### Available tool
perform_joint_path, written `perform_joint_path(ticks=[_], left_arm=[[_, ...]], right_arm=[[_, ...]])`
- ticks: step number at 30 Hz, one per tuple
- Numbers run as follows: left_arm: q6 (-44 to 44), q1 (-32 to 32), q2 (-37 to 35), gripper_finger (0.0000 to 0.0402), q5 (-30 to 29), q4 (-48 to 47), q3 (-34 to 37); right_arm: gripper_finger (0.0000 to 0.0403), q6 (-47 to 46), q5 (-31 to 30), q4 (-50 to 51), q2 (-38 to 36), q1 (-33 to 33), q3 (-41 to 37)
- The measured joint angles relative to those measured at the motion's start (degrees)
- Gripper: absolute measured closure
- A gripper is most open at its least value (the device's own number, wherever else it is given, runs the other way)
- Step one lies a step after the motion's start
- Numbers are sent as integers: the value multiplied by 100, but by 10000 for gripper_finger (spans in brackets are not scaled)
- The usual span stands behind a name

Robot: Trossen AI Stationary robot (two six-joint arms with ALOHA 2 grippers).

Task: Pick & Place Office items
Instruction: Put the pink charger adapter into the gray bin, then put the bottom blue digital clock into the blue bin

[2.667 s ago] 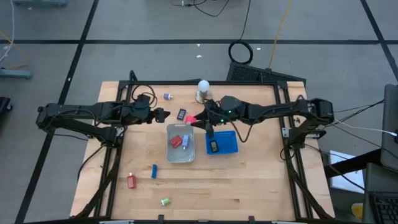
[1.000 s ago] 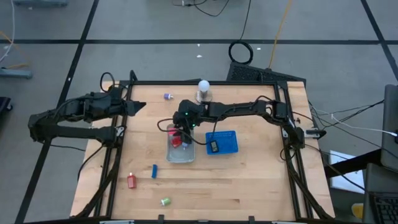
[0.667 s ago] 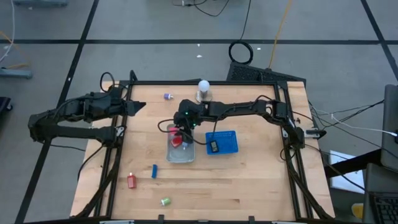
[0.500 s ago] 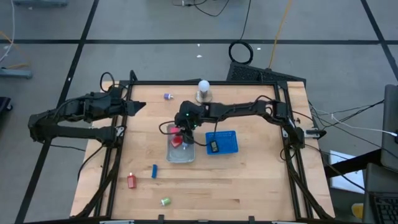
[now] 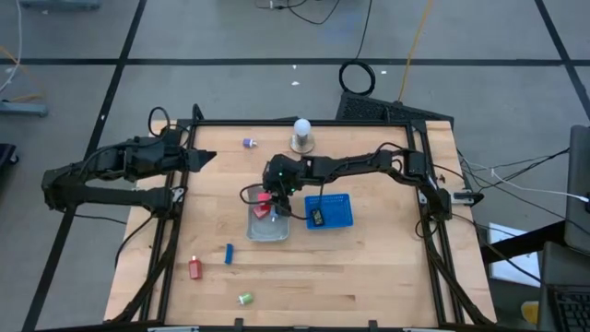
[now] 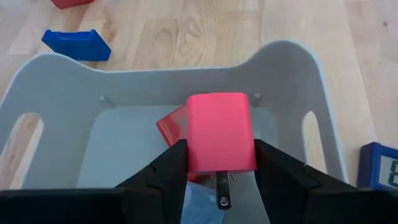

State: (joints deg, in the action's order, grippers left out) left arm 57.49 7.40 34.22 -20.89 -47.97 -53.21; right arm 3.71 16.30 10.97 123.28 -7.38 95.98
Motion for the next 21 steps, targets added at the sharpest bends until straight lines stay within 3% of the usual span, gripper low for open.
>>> perform_joint_path(ticks=[11, 21], left_arm=[[-2, 0, 0, 96, 25, 0, 0], [-67, 0, 0, 96, 243, 2, 0]], right_arm=[[236, -16, 30, -2, 0, 0, 0], [187, -263, 180, 63, -103, 1, -2]])
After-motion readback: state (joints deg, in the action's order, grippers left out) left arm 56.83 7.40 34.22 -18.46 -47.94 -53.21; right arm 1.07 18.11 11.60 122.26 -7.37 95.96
